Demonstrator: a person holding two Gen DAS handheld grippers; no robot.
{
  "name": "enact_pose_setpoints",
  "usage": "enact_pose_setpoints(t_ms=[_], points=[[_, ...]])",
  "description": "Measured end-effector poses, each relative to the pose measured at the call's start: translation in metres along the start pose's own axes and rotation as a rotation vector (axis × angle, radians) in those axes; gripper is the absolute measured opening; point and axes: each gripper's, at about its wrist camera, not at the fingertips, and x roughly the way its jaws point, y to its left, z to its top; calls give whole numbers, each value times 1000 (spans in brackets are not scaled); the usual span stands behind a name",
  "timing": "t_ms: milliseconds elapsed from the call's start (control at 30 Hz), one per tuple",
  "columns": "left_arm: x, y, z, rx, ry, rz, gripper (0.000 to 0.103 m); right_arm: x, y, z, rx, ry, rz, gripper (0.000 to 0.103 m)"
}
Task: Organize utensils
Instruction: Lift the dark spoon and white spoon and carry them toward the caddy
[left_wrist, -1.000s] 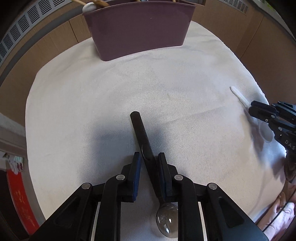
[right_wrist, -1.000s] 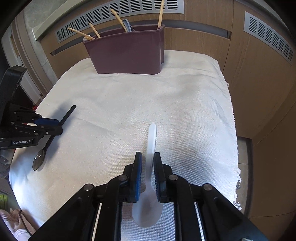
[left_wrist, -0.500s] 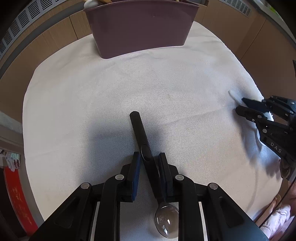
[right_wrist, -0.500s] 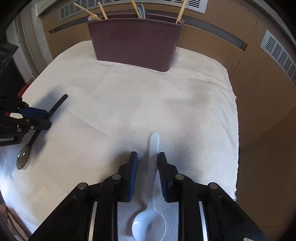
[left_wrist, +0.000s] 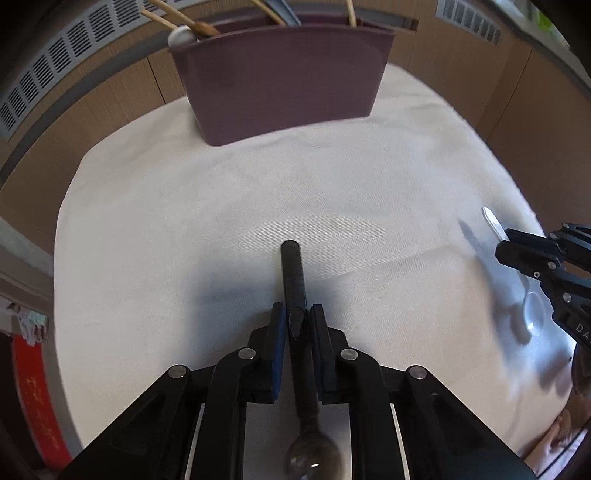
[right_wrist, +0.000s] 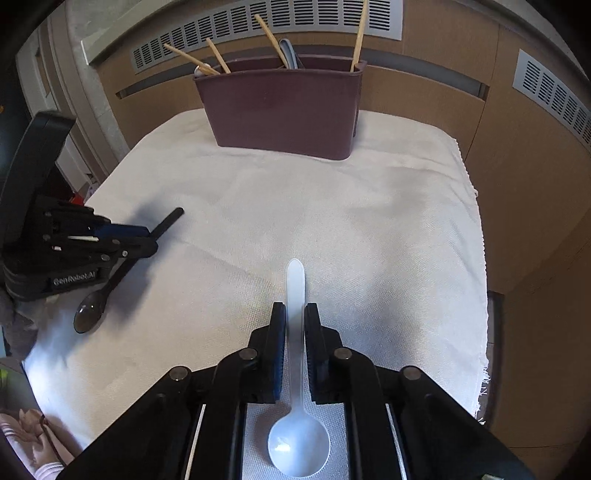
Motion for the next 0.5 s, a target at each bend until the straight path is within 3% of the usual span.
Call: enact_pose_setpoints(t_ms=[133,300,500], points=[[-26,5,-20,-116,-133,-82,12,-18,6,2,-9,-65,8,10],[-87,14,-36,-207,-402,-35,12,-38,11,5,1,-128,16,10],[-121,14,-42,-203,-493,-65,12,-58,17,7,11,-188,24,10]])
